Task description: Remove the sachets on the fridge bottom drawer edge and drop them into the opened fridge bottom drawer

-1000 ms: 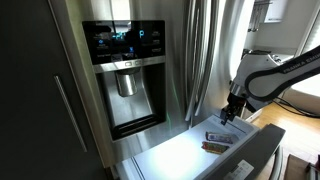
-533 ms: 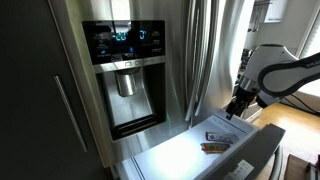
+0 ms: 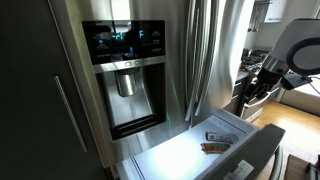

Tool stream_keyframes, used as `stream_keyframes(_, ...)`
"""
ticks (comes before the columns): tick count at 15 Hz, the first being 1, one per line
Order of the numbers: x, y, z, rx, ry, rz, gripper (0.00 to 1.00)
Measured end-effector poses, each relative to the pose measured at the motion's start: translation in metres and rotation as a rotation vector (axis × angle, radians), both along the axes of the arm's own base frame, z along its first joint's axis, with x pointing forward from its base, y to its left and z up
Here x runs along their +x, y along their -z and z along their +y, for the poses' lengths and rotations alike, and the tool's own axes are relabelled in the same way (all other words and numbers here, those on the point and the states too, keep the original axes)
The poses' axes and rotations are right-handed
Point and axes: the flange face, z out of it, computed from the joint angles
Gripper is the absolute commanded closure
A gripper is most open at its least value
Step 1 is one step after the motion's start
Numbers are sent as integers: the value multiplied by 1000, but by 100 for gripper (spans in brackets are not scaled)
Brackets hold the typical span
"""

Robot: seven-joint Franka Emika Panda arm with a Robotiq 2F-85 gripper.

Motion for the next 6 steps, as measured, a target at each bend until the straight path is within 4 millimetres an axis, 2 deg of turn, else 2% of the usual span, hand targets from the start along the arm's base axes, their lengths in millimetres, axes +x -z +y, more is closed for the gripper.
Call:
stream_keyframes(3,-17,-17,-14,-5,42,-27,0)
stream_keyframes(6,-24,-22,-18,-7,60,-41,0)
